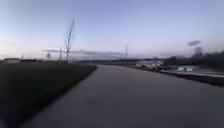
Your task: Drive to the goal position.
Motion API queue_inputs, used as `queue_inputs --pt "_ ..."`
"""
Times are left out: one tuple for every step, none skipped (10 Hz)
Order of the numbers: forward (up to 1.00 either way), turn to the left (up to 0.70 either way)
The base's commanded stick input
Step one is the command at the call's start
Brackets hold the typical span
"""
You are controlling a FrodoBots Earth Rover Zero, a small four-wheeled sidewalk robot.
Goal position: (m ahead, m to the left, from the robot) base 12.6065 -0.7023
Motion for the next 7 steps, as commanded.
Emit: queue_inputs --pt "1.0 0.01" --pt "1.0 0.01" --pt "1.0 0.01" --pt "0.99 0.01" --pt "0.97 0.01" --pt "0.93 0.01" --pt "0.91 0.01"
